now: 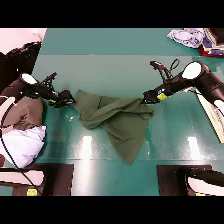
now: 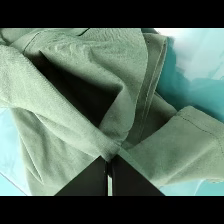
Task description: Fold the shirts.
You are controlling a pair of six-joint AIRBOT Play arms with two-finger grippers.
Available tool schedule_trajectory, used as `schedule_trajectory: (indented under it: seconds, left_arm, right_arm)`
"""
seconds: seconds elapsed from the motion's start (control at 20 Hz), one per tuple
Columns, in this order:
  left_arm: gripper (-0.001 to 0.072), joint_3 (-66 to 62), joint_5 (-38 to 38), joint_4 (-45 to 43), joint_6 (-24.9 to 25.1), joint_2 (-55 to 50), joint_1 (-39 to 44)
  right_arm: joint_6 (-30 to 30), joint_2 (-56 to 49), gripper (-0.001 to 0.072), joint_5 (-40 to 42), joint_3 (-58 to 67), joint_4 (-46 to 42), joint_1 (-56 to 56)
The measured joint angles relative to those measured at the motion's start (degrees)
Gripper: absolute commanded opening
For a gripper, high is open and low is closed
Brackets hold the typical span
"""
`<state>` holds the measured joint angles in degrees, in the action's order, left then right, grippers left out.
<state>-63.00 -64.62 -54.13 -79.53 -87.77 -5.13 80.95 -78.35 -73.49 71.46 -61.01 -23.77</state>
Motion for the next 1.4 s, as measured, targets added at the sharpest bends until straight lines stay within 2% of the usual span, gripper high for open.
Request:
schedule_trajectory:
  seconds: [0.05,0.1,0.15,0.2,0.45,1.05,1.25,1.4]
  left_arm:
    - [0.0539,0.00,0.28,0.57,0.02,-0.42,0.57]
    - [0.0346,0.02,0.63,1.18,0.00,-0.72,1.03]
    - [0.0085,-0.04,1.40,1.36,0.00,-0.96,1.44]
    - [0.0025,-0.20,1.73,1.40,0.00,-1.09,1.55]
    - [0.0023,-5.79,1.68,3.13,0.00,2.23,-0.37]
    - [0.0024,-34.99,7.26,3.61,2.91,35.45,-2.67]
    - [0.0023,-42.10,9.42,3.61,3.34,41.92,-2.67]
    - [0.0024,-42.99,9.75,2.34,3.34,43.60,-2.67]
  right_arm:
    - [0.00,0.00,0.0016,0.00,0.00,0.00,0.00]
    - [0.02,0.02,0.0016,0.00,0.02,0.02,0.00]
    - [0.02,0.17,0.0016,0.00,0.00,0.00,0.00]
    - [0.02,0.55,0.0016,0.07,0.00,0.00,0.00]
    - [0.07,4.22,0.0016,1.07,2.99,-0.39,2.36]
    - [0.02,13.33,0.0016,-0.09,32.85,-0.61,7.43]
    - [-0.02,16.22,0.0016,-0.13,40.76,-0.46,7.52]
    - [-0.02,18.16,0.0016,-0.33,40.85,-0.44,7.52]
